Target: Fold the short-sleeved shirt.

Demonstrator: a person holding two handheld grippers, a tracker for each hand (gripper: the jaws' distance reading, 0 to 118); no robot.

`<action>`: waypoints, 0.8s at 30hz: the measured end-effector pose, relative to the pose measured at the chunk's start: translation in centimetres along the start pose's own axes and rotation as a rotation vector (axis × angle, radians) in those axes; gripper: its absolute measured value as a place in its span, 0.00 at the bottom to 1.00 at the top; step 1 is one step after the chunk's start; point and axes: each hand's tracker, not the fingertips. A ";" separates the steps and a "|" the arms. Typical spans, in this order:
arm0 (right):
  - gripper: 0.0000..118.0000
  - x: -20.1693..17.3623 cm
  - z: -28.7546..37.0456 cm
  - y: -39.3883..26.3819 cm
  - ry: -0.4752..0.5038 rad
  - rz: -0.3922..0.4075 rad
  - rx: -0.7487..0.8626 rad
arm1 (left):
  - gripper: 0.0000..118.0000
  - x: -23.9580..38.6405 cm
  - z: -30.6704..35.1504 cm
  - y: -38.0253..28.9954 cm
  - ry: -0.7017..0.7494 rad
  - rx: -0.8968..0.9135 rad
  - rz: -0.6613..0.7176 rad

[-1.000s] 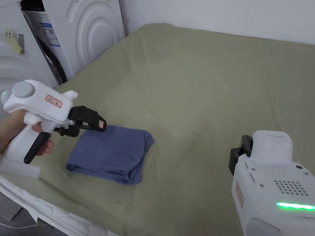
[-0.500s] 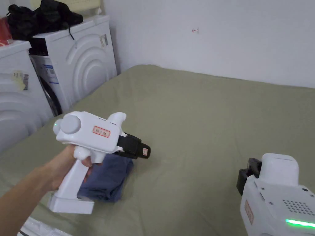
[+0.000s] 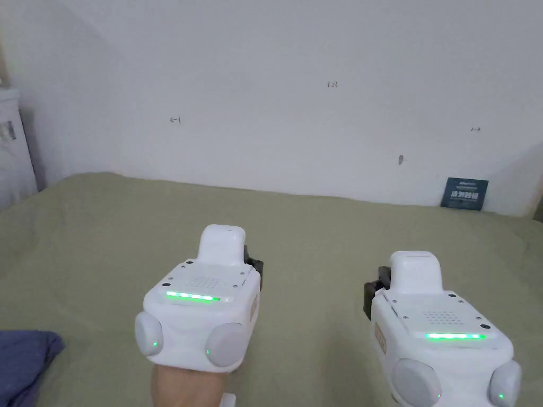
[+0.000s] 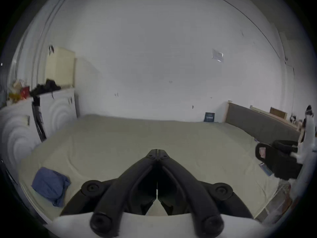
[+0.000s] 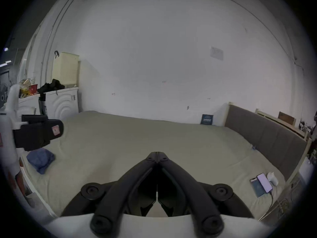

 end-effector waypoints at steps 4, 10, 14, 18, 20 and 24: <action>0.00 1.0 0.4 0.4 -0.017 -0.015 0.012 | 0.00 1.6 1.1 1.0 0.001 0.040 -0.086; 0.00 1.4 0.6 0.7 -0.030 -0.030 0.034 | 0.00 1.7 1.5 2.5 0.003 0.065 -0.096; 0.00 1.4 0.6 1.2 -0.037 -0.026 0.049 | 0.00 1.3 1.5 2.8 0.013 0.069 -0.085; 0.00 1.4 0.7 1.5 -0.040 -0.032 0.059 | 0.00 1.1 1.6 3.0 0.012 0.074 -0.094; 0.01 1.4 0.6 1.5 -0.051 -0.032 0.068 | 0.01 1.0 1.5 3.1 0.015 0.065 -0.084; 1.00 1.9 0.4 1.9 -0.088 -0.031 0.077 | 1.00 0.8 1.0 2.8 0.083 0.055 -0.096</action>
